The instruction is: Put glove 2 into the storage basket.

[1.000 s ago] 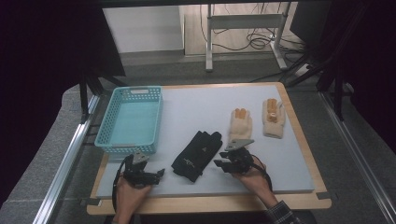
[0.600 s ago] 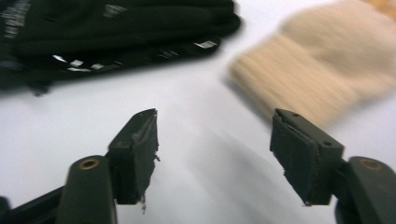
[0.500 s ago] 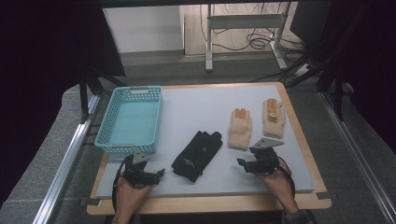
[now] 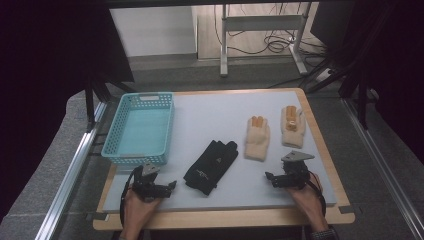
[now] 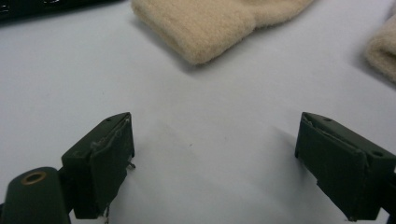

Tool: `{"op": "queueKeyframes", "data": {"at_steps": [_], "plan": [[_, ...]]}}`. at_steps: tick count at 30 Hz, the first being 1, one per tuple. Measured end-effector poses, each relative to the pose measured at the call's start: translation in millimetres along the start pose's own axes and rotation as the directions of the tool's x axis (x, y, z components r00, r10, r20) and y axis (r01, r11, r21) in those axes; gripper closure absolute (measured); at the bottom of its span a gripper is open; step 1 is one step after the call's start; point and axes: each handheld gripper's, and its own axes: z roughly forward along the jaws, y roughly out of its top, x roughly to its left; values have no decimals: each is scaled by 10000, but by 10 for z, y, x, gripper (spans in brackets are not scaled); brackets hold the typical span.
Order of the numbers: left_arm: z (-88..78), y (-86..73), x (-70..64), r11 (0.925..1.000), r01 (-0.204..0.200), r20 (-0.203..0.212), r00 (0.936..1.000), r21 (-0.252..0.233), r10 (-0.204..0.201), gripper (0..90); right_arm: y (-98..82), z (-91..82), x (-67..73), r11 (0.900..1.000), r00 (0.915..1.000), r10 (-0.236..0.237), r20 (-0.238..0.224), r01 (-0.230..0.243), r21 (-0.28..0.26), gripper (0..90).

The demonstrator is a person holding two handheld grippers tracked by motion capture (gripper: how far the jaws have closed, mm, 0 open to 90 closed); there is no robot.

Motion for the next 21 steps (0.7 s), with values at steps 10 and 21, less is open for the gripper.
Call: {"op": "queueKeyframes", "data": {"at_steps": [10,21], "plan": [[-5,14,0,9999,-109,26,9999,85,109,21,-9,5,2,10000,10000,-7,56,8,-55,106],[-140,139,-119,9993,-318,707,9970,-179,330,29,-11,4,4,10000,10000,-22,71,23,-68,106]]}}
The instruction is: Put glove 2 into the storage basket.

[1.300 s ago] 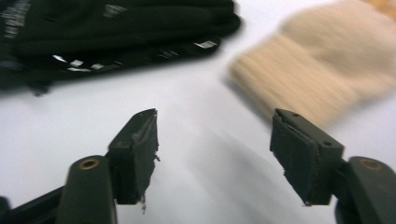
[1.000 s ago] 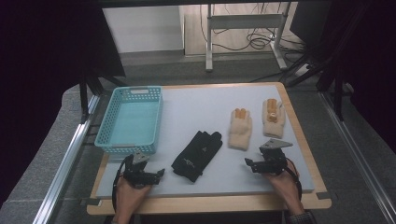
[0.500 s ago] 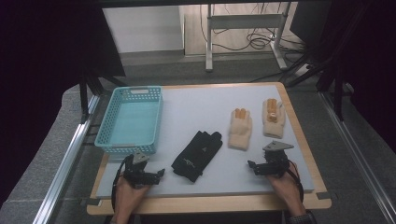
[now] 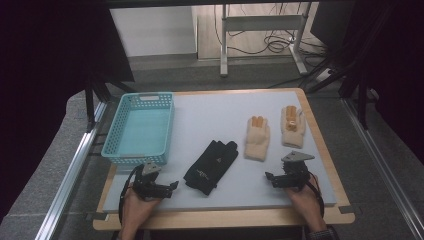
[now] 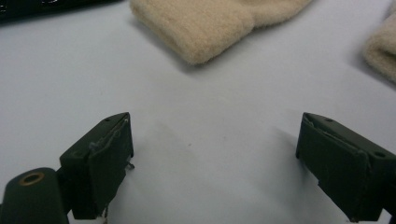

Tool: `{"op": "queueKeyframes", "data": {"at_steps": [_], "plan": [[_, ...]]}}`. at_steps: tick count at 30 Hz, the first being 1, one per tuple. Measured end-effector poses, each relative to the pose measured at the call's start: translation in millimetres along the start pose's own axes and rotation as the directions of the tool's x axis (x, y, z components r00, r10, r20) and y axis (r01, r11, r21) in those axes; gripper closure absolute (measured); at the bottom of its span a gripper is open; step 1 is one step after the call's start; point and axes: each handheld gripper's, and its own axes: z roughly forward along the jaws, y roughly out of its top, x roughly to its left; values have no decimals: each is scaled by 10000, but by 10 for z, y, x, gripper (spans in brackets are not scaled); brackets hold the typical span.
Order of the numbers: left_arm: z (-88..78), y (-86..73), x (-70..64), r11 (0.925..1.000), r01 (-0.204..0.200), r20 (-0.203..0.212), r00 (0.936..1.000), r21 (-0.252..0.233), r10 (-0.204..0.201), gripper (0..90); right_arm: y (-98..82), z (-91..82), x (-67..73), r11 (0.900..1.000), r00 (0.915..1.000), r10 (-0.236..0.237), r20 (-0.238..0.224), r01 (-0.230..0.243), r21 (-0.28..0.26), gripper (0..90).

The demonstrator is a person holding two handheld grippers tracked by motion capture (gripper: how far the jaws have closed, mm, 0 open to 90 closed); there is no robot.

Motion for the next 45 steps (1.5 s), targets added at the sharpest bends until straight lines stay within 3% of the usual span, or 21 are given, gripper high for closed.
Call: {"op": "queueKeyframes", "data": {"at_steps": [10,14,15,17,18,23,24,28,30,33,34,35,36,39,42,45], "plan": [[3,310,-265,9995,-303,835,9960,-118,312,9,-1,0,1,10000,10000,-6,8,6,-6,106],[99,482,-416,9981,-620,1167,9913,40,612,0,-1,0,0,10000,10000,-5,6,5,-5,106],[186,593,-509,9961,-832,1341,9879,304,784,0,-1,0,0,10000,10000,-6,6,6,-6,106],[237,648,-551,9947,-928,1386,9866,433,860,0,-1,0,0,10000,10000,-5,5,5,-8,106],[344,748,-611,9928,-1058,1503,9839,560,963,0,-1,0,0,10000,10000,-4,1,4,-8,106],[576,923,-624,9903,-1054,1538,9839,901,907,0,-1,-1,0,10000,10000,-5,4,5,-11,106],[654,966,-611,9911,-822,1438,9874,1048,667,0,-1,-1,0,10000,10000,-5,6,5,-10,106],[842,1050,-513,9864,-525,1481,9885,1555,293,0,-2,-1,0,10000,10000,-3,0,3,-12,106],[926,1066,-493,9838,-345,1734,9848,1760,35,0,-2,-1,0,10000,10000,-2,-1,2,-12,106],[992,1071,-524,9790,-424,1949,9808,1995,27,0,-2,-1,0,10000,10000,-1,-5,1,-4,106],[1044,1064,-611,9719,-775,2123,9768,2223,293,0,-2,-1,0,10000,10000,0,1,0,-11,106],[1044,1064,-611,9719,-775,2123,9768,2223,293,0,-2,-1,0,10000,10000,0,1,0,-11,106],[1070,1048,-715,9636,-1192,1518,9848,2395,840,0,-2,-1,0,10000,10000,-2,-2,2,-9,106],[1098,1018,-817,9498,-1715,910,9841,2616,1527,0,-2,-1,0,10000,10000,-1,5,1,-12,106],[1087,1021,-812,9514,-1670,846,9851,2587,1499,11,-2,-1,1,10000,10000,-6,11,6,-12,106],[1054,1038,-779,9538,-1580,754,9868,2556,1433,95,-2,-1,1,10000,10000,-6,13,6,-10,106]]}}
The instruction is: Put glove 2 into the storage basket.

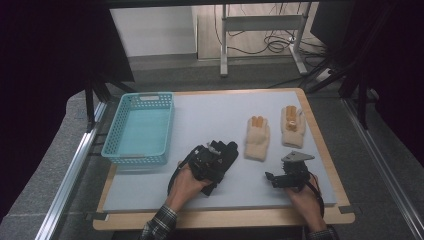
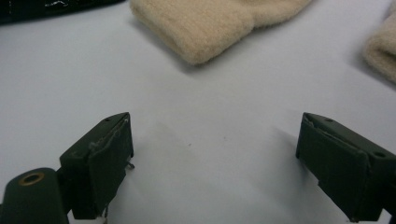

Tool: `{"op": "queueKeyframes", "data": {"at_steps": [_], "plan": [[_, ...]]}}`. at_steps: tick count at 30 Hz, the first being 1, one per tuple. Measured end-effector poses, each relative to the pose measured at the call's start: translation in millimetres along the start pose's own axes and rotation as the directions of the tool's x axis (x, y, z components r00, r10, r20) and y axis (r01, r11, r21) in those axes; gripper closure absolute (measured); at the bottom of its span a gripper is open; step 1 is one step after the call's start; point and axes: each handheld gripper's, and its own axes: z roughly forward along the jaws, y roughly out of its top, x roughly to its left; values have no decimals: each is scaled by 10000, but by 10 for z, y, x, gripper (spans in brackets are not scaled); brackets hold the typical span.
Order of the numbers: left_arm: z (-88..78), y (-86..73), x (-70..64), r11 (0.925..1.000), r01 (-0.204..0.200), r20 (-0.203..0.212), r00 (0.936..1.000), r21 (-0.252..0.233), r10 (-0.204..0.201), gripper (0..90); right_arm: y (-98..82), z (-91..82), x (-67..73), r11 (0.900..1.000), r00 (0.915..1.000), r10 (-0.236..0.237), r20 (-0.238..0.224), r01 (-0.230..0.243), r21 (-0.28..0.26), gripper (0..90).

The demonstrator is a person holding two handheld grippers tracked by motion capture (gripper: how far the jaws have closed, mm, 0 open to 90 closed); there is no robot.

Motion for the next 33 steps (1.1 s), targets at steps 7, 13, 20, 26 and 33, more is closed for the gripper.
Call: {"op": "queueKeyframes", "data": {"at_steps": [7,13,20,26,33], "plan": [[-89,-2,95,9999,-129,-256,9996,-110,127,502,0,0,0,10000,10000,-2,-1,2,1,106],[-148,32,148,9998,-112,-187,9998,-184,108,623,0,0,0,10000,10000,1,-3,-1,2,106],[-261,115,210,9991,-148,-268,9995,-388,138,628,0,0,-1,10000,10000,7,-8,-7,-3,106],[-474,260,323,9974,49,-440,9990,-723,-81,623,0,-1,-1,10000,10000,5,-11,-5,4,106],[-613,375,436,9964,252,-510,9983,-804,-293,623,0,-1,-1,10000,10000,6,-10,-6,0,106]]}}
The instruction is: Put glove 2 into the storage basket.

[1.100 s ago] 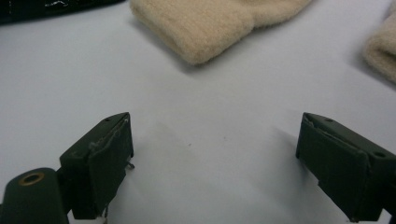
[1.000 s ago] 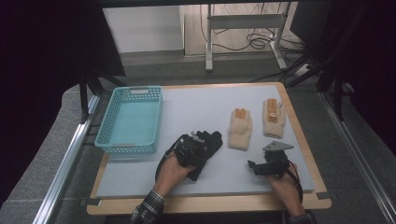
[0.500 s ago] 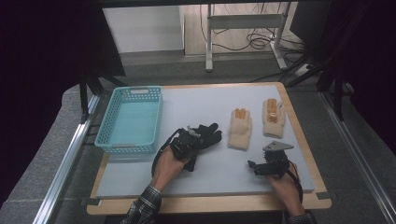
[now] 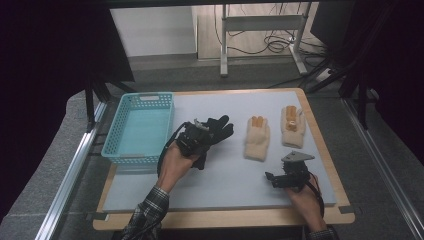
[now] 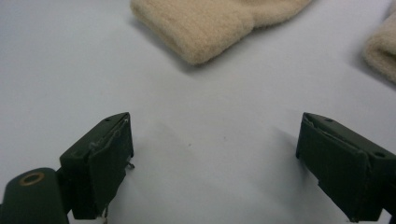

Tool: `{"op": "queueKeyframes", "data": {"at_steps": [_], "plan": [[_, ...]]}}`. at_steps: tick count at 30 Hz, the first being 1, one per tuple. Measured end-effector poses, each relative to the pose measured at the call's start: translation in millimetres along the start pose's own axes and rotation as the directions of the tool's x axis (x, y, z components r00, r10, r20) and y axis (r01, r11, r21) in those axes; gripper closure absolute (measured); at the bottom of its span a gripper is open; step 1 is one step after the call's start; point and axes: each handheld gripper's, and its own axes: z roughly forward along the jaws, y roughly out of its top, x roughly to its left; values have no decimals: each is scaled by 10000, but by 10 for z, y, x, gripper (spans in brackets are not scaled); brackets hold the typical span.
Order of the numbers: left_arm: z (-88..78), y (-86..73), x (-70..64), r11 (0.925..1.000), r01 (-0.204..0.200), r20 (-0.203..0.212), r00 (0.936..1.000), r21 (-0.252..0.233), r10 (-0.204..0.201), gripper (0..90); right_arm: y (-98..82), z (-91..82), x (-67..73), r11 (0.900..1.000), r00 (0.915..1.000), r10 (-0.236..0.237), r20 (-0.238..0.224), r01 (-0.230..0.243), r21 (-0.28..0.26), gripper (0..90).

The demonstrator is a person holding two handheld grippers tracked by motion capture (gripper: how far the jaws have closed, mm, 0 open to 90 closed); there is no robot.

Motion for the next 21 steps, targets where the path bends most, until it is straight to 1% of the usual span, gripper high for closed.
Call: {"op": "queueKeyframes", "data": {"at_steps": [4,5,6,8,9,10,12,15,20,21], "plan": [[-90,82,96,9999,103,-5,9999,-45,-103,622,0,-1,-1,10000,10000,-3,-9,3,3,106],[-90,82,96,9999,103,-5,9999,-45,-103,622,0,-1,-1,10000,10000,-3,-9,3,3,106],[-135,114,147,9999,138,-36,9999,-55,-138,622,0,-1,-1,10000,10000,-3,-8,3,3,106],[-183,141,202,9997,203,-183,9996,-125,-205,619,0,-1,-1,10000,10000,-5,-9,5,1,106],[-183,141,202,9997,203,-183,9996,-125,-205,617,0,-1,-1,10000,10000,-5,-9,5,1,106],[-236,163,268,9994,292,-409,9987,-161,-298,617,-1,0,1,10000,10000,-22,2,22,-3,106],[-280,176,334,9988,447,-438,9980,-198,-456,617,0,-1,0,10000,10000,-13,-1,13,-6,106],[-355,185,455,9976,655,-631,9958,-219,-668,617,-1,-1,0,10000,10000,-17,-4,17,-2,106],[-455,168,640,9942,1030,-932,9900,-310,-1054,616,-1,-1,1,10000,10000,-26,10,26,-5,106],[-455,168,640,9942,1030,-932,9900,-310,-1054,616,-1,-1,1,10000,10000,-26,10,26,-5,106]]}}
